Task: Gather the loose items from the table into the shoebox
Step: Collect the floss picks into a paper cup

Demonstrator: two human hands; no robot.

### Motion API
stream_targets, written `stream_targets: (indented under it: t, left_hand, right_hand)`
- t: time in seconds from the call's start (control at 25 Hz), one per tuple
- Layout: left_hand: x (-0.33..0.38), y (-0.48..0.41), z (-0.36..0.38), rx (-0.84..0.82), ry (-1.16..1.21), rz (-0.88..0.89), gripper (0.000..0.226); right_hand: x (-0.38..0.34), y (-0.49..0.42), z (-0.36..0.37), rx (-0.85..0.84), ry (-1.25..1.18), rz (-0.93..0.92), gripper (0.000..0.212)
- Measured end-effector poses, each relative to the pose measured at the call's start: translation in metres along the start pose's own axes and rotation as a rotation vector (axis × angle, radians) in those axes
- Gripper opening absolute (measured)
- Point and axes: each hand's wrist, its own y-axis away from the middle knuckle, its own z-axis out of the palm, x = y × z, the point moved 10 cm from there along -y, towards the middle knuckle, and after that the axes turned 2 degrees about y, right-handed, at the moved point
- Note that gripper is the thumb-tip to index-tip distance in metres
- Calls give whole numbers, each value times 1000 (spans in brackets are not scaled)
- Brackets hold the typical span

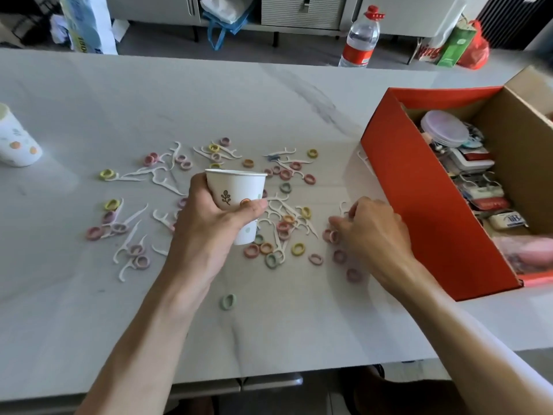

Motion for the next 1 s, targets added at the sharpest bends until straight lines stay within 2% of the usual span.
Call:
stream_targets:
  t: [0.16,0.24,0.48,0.76,0.92,1.0]
  left_hand:
    - [-4,-3,9,-18,-43,-20,61]
    - [-4,-5,12,-21,-48,-18,61]
    - [-4,-5,8,-5,-42,-9,60]
    - [-5,-6,4,10,-59,-15,60]
    - [-3,-5,4,3,-50,-10,59]
    - [-3,-5,4,-1,-57,-6,55]
  right_hand:
    - [-14,-10,20,-124,-45,-4,15]
    - [-25,-12,23,-154,-105,-33,13]
    - [-59,0,23,-115,-32,-184,34]
    - [-60,0,23,-114,104,-152,23]
    - [-62,2,21,-126,99,-182,4]
    - [-58,0,14,-87,74,-173,7]
